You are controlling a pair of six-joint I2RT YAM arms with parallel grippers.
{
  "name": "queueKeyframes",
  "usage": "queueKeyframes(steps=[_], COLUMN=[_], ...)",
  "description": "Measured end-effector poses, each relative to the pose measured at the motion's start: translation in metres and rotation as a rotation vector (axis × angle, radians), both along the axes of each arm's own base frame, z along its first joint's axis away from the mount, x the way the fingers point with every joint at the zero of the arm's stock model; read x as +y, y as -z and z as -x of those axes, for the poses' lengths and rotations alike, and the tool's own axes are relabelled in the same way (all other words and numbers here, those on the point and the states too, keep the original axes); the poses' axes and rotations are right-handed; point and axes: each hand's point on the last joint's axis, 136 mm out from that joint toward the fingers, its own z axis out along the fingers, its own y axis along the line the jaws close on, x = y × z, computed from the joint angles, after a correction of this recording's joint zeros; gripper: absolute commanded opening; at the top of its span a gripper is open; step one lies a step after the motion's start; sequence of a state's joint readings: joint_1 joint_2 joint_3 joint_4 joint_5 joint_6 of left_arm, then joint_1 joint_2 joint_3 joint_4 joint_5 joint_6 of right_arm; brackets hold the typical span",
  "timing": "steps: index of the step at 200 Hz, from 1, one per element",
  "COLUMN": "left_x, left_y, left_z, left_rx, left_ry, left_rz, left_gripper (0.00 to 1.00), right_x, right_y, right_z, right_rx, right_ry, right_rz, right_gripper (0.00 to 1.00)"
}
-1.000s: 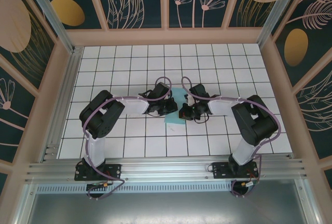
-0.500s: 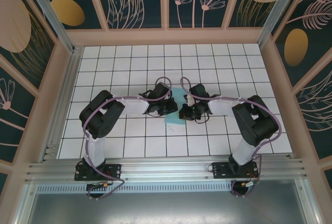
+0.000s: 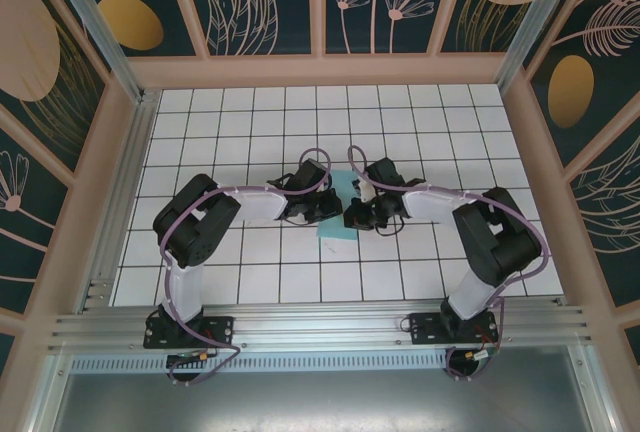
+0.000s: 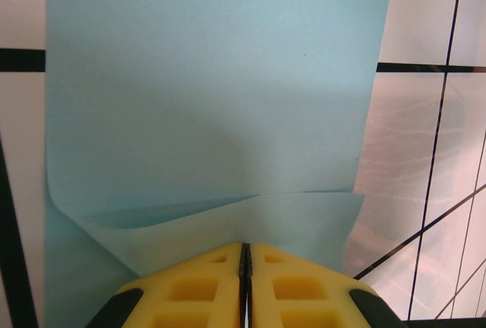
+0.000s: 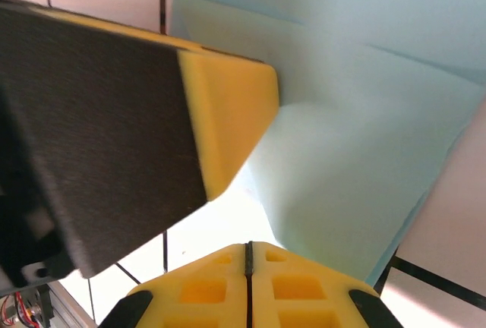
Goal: Fold a paper plane with a square sheet of paper (pick it up from the middle)
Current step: Fold the triangle a second time at the center of the table.
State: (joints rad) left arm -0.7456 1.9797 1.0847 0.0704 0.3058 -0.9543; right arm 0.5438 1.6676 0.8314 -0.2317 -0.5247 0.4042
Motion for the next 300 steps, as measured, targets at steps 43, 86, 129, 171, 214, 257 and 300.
queueKeyframes(steps=[43,86,129,171,214,257,300], left_x=[0.000,0.001,0.001,0.001,0.001,0.001,0.001], left_y=[0.000,0.000,0.001,0.001,0.001,0.000,0.000], left_z=[0.000,-0.001,-0.001,-0.001,-0.001,-0.001,-0.001], left_rx=[-0.001,-0.003,-0.005,-0.005,-0.005,-0.012,-0.016], left_ry=[-0.002,-0.005,-0.007,-0.005,-0.005,0.003,0.009], left_rz=[-0.002,-0.004,-0.007,-0.007,-0.007,-0.009,-0.011], left_gripper=[0.12,0.12,0.12,0.12,0.12,0.12,0.12], right_x=[-0.002,-0.004,-0.005,-0.017,-0.030,-0.059,-0.049], right_y=[0.014,0.016,0.017,0.017,0.016,0.007,-0.034], right_z=[0.011,0.010,0.010,0.011,0.029,0.037,0.003], right_rx=[0.045,0.045,0.040,0.054,0.072,0.120,0.007], right_ry=[-0.035,-0.040,-0.044,-0.008,0.011,0.142,0.161], right_rz=[0.047,0.064,0.058,-0.007,-0.019,-0.052,-0.118], right_gripper=[0.10,0.10,0.09,0.09,0.09,0.09,0.10])
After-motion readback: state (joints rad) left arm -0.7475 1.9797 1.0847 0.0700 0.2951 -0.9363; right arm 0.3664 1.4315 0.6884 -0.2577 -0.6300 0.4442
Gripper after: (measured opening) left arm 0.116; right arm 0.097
